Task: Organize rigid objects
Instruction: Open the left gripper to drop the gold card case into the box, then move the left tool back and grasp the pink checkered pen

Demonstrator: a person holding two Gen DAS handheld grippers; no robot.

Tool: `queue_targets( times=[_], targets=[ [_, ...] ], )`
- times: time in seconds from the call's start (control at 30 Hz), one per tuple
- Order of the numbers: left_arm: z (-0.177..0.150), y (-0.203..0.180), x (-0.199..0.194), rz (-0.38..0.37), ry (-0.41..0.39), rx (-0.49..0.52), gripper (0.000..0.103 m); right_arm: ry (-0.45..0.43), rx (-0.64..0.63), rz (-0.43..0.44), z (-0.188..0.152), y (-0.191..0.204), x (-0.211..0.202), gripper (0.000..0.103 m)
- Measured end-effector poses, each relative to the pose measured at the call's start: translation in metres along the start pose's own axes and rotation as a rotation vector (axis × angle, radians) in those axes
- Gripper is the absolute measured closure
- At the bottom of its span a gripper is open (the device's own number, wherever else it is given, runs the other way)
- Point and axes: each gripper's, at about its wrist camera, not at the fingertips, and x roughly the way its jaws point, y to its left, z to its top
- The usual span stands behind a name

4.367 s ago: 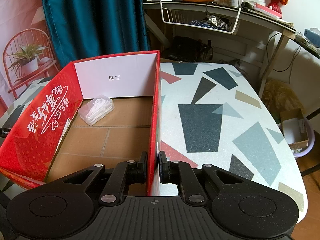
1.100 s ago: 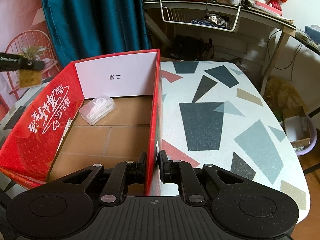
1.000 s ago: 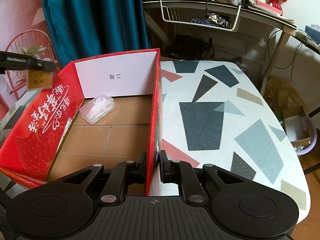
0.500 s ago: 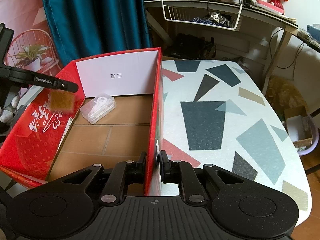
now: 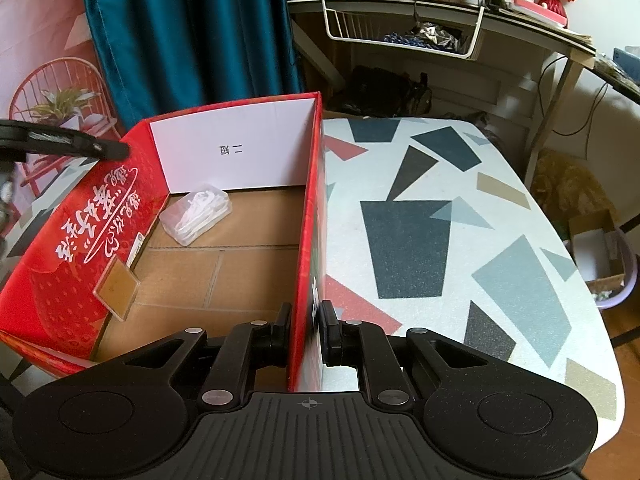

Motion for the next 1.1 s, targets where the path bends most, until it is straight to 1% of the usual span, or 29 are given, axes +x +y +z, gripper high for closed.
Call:
queue_targets(
  times=[0.03, 0.07, 0.1, 0.17, 0.23, 0.3, 0.47, 0.53, 0.67, 0.77, 0.83, 0.93, 1.03, 1.1],
  targets=[
    [-0.001, 0.004, -0.008, 0.015, -0.015, -0.011, 0.068, 0.001, 0.000, -0.001, 0.000, 0.000, 0.000, 0.091],
    [-0.002, 0.007, -0.015, 0.030, -0.030, -0.020, 0.061, 0.002, 0.000, -0.002, 0.000, 0.000, 0.001, 0.091],
    [-0.004, 0.013, -0.023, 0.041, -0.047, -0.035, 0.060, 0.003, 0.001, -0.003, 0.000, 0.000, 0.001, 0.091],
    [-0.009, 0.023, -0.034, 0.056, -0.061, -0.064, 0.060, 0.004, 0.000, -0.005, -0.001, 0.000, 0.002, 0.091],
    [-0.017, 0.034, -0.042, 0.105, -0.064, -0.084, 0.060, 0.004, -0.001, -0.006, -0.001, 0.000, 0.002, 0.091],
    [-0.025, 0.042, -0.044, 0.147, -0.049, -0.105, 0.060, 0.005, -0.001, -0.006, -0.001, 0.000, 0.003, 0.091],
    [-0.055, 0.056, -0.042, 0.199, -0.001, -0.141, 0.060, 0.009, -0.009, -0.010, -0.001, 0.001, 0.003, 0.091],
    [-0.066, 0.055, -0.037, 0.205, 0.026, -0.137, 0.060, 0.011, -0.011, -0.012, -0.001, 0.002, 0.003, 0.091],
    [-0.088, 0.044, -0.024, 0.194, 0.077, -0.080, 0.060, 0.011, -0.016, -0.016, -0.001, 0.002, 0.003, 0.091],
    [-0.105, 0.037, -0.017, 0.182, 0.091, -0.028, 0.060, 0.012, -0.023, -0.018, 0.000, 0.002, 0.004, 0.091],
    [-0.115, 0.033, -0.012, 0.181, 0.094, -0.015, 0.060, 0.017, -0.036, -0.023, 0.000, 0.004, 0.005, 0.091],
    [-0.127, 0.030, -0.007, 0.202, 0.090, -0.032, 0.060, 0.026, -0.060, -0.031, 0.002, 0.006, 0.006, 0.091],
    [-0.136, 0.028, -0.006, 0.220, 0.074, -0.081, 0.061, 0.031, -0.083, -0.038, 0.003, 0.008, 0.007, 0.092],
    [-0.139, 0.026, -0.005, 0.237, 0.070, -0.090, 0.071, 0.030, -0.087, -0.042, 0.003, 0.009, 0.008, 0.092]
  ],
)
